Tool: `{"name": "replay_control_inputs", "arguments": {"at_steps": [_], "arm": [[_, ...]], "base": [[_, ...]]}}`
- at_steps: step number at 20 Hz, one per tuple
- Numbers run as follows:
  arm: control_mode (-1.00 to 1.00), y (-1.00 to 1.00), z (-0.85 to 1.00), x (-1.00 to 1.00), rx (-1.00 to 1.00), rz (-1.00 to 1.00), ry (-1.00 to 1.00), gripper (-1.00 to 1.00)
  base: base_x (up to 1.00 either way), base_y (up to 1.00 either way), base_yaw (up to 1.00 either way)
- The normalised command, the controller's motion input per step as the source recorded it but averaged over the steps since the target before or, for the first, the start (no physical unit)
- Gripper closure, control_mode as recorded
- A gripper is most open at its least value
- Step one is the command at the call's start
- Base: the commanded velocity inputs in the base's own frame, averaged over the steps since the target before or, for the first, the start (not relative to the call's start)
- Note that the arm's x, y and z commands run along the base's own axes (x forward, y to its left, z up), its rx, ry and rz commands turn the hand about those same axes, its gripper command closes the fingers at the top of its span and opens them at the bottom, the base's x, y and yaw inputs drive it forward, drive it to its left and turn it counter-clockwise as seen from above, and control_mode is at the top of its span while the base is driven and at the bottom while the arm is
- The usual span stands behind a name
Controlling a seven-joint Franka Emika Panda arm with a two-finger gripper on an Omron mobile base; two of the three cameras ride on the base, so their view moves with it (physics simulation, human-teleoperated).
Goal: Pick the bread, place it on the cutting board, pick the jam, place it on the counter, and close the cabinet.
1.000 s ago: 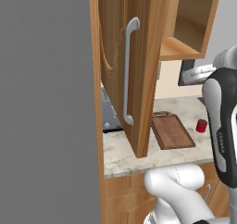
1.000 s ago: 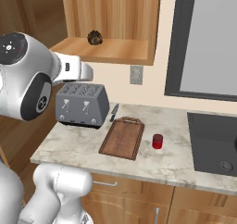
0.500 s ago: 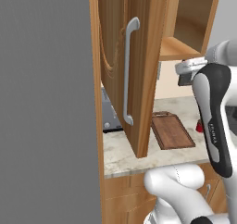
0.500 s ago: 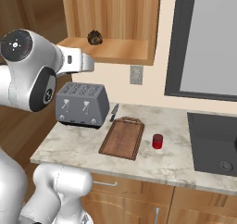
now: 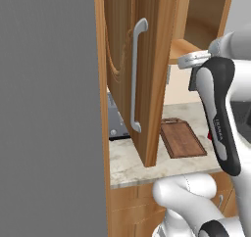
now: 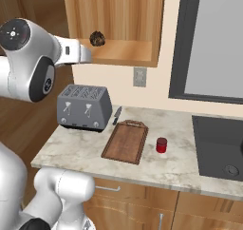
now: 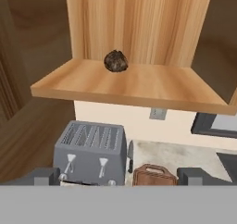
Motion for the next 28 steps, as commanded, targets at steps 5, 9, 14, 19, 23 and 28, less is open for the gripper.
{"name": "replay_control_inputs", "arguments": {"at_steps": [5,9,14,19,23,28], "arm": [[-1.0,0.17,0.0,0.31,0.0,0.02,0.0,-1.0],[-1.0,0.0,-0.03,0.37,0.0,0.05,0.0,-1.0],[-1.0,0.0,-0.01,0.37,0.0,0.05,0.0,-1.0],[-1.0,0.02,-0.09,0.44,0.0,0.05,0.0,-1.0],[-1.0,0.01,-0.14,0.46,0.0,0.05,0.0,-1.0],[-1.0,0.0,-0.16,0.47,0.0,0.05,0.0,-1.0]], "base": [[0.0,0.0,0.0],[0.0,0.0,0.0],[0.0,0.0,0.0],[0.0,0.0,0.0],[0.0,0.0,0.0],[0.0,0.0,0.0]]}}
